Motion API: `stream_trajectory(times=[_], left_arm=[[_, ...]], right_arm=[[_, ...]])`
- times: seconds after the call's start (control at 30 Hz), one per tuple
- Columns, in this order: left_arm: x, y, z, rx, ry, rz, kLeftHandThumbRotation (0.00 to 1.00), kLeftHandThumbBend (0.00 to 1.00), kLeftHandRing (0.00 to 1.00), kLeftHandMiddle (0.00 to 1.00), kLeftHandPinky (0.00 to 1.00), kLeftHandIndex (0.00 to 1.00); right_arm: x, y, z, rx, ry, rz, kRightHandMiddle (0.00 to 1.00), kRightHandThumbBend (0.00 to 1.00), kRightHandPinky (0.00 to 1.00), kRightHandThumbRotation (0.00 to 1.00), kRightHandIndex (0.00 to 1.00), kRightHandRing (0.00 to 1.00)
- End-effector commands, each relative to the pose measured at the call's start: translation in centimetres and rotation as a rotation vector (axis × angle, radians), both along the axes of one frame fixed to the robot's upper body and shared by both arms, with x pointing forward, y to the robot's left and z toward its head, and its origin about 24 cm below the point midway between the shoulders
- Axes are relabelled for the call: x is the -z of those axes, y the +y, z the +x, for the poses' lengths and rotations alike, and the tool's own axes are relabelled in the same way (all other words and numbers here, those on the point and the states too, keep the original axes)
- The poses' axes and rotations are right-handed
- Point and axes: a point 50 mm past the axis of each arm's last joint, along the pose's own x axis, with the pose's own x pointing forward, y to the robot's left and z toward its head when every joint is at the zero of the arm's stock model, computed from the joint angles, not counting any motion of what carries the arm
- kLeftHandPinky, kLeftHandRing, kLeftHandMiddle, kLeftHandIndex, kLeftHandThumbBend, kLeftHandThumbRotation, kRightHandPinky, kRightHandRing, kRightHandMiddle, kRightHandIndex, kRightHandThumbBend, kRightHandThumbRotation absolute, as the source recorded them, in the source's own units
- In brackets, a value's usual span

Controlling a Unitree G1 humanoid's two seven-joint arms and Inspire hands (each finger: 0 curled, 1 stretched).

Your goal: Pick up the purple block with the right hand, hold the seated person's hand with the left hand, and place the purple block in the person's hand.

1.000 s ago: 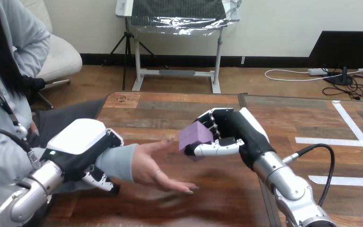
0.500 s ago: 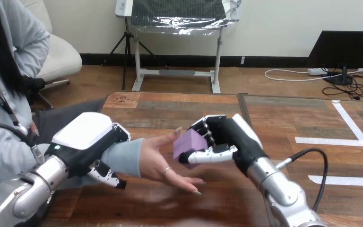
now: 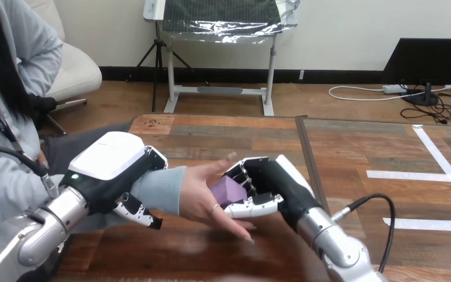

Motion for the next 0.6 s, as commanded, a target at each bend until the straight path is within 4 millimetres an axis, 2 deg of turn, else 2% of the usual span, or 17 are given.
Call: stream_trajectory(times=[0.0,0.57], left_arm=[[-4.52,-1.26,1.59,0.042,-0.180,-0.092,0.00,0.90,0.25,0.31,0.22,0.31],[-4.50,-1.52,1.51,0.041,-0.181,-0.106,0.00,0.89,0.25,0.31,0.23,0.32]], right_arm=[[-1.74,1.07,0.89,-0.018,-0.078,0.027,0.50,0.81,0.42,0.00,0.47,0.45],[-1.41,1.89,0.42,-0.042,-0.072,0.018,0.50,0.80,0.46,0.00,0.48,0.47]])
